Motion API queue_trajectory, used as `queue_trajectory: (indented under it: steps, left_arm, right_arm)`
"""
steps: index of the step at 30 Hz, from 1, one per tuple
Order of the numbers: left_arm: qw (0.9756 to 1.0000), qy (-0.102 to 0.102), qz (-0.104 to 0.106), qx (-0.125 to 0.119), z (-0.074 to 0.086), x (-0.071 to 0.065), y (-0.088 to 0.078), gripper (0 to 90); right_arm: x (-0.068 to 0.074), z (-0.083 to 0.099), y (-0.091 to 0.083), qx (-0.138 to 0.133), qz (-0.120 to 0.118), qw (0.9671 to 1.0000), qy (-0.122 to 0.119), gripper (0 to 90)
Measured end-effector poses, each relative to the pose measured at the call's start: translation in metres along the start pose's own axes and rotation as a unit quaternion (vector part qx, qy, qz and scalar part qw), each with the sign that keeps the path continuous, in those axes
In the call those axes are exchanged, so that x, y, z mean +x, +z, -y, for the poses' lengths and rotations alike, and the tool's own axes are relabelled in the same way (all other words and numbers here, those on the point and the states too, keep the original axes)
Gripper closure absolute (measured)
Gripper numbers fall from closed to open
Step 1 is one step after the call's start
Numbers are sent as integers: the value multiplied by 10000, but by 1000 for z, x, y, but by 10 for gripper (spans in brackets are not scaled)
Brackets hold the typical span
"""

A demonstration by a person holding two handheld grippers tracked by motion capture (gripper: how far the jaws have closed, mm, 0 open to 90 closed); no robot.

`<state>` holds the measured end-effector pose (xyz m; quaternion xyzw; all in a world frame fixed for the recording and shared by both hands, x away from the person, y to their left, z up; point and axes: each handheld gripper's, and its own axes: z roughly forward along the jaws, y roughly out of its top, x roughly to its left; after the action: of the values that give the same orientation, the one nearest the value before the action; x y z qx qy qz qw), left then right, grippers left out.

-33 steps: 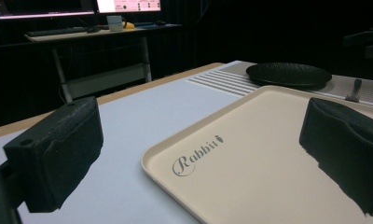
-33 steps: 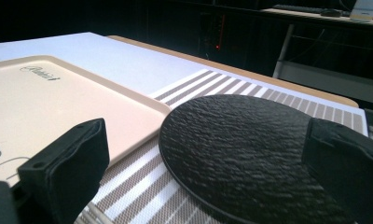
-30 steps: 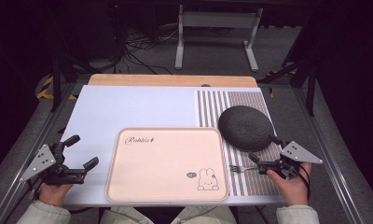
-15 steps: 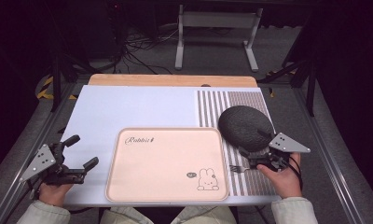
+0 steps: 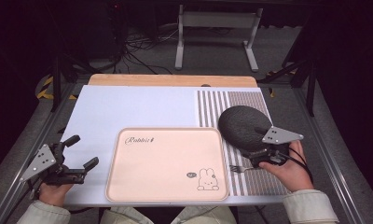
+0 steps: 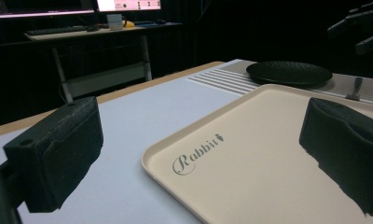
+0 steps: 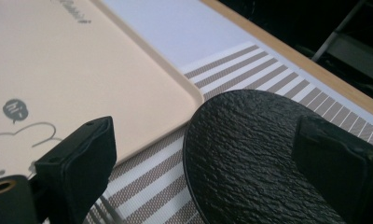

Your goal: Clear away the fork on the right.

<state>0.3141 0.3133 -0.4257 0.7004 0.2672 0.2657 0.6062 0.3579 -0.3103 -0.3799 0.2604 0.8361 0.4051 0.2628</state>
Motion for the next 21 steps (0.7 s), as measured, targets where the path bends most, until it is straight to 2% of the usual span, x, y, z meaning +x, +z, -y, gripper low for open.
queue_trajectory:
  steps: [4, 8, 12, 18, 21]
  left_arm:
    - [10000, -6, 9, 23, 0, 0, 0, 3]
    - [10000, -15, 2, 4, 0, 0, 0, 3]
    - [10000, -14, 3, 7, 0, 0, 0, 3]
    - [10000, -17, -5, 2, 0, 0, 0, 3]
    - [10000, -17, -5, 2, 0, 0, 0, 3]
  right_arm:
    - [-1, -7, 2, 439, -156, 9986, -261, 95]
    - [-2, -12, 4, 860, -235, 9947, -510, 92]
    - [-3, -16, 6, 1129, -280, 9907, -703, 88]
    - [-5, -21, 6, 1580, -464, 9819, -931, 99]
    - [-6, -21, 8, 1847, -560, 9755, -1052, 100]
